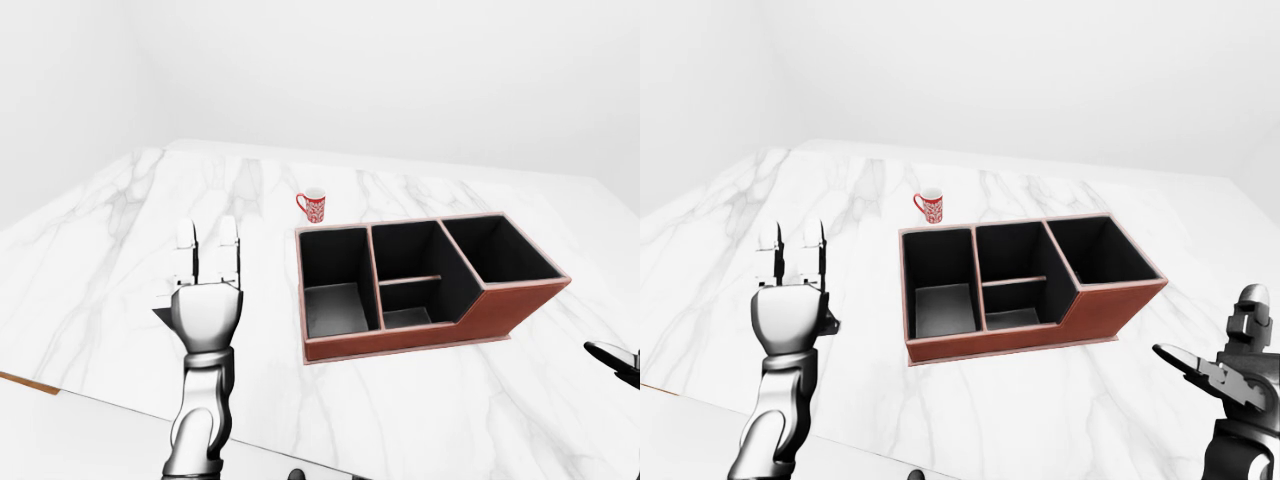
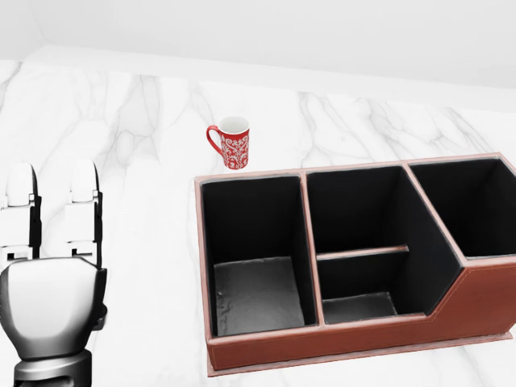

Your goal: Pick up the book and place it in the left compartment of the caddy.

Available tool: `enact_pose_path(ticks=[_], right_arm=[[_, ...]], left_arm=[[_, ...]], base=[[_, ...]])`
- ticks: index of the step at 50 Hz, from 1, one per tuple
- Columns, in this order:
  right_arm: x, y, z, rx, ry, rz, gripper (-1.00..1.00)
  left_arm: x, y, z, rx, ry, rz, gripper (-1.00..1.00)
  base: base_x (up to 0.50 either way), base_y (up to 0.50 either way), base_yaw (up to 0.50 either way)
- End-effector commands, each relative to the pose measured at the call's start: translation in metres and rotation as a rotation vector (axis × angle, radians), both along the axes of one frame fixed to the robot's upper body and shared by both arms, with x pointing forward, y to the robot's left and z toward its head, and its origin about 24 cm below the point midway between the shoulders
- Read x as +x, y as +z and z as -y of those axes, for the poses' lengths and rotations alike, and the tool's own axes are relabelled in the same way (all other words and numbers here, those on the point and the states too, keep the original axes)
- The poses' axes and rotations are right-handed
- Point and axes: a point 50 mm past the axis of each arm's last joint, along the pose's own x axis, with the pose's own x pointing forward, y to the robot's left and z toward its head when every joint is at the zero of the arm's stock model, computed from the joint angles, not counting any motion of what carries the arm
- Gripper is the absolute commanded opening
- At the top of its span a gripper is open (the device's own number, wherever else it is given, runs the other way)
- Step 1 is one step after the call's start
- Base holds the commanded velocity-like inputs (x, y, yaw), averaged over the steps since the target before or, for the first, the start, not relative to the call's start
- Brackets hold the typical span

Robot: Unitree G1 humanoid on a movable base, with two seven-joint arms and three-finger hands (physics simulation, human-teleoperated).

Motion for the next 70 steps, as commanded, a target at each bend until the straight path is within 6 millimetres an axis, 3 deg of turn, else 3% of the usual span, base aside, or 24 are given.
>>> enact_pose_path(ticks=[1,21,22,45,70], right_arm=[[0.000,0.000,0.000,-0.003,0.000,-0.002,1.00],[-0.001,0.000,-0.001,-0.005,0.006,-0.003,1.00],[-0.002,0.000,-0.001,-0.003,0.006,-0.001,1.00],[-0.002,-0.002,0.000,-0.001,0.005,-0.010,1.00],[0.000,-0.003,-0.001,-0.004,0.010,-0.018,1.00]], left_arm=[[0.010,-0.017,-0.006,-0.004,0.008,-0.074,1.00],[0.010,-0.029,-0.010,-0.023,0.012,-0.145,1.00],[0.015,-0.041,-0.014,-0.027,0.023,-0.194,1.00],[0.020,-0.064,-0.027,-0.074,0.058,-0.300,1.00],[0.022,-0.061,-0.051,-0.086,0.118,-0.289,1.00]], base=[[0.00,0.00,0.00],[0.00,0.00,0.00],[0.00,0.00,0.00],[0.00,0.00,0.00],[0.00,0.00,0.00]])
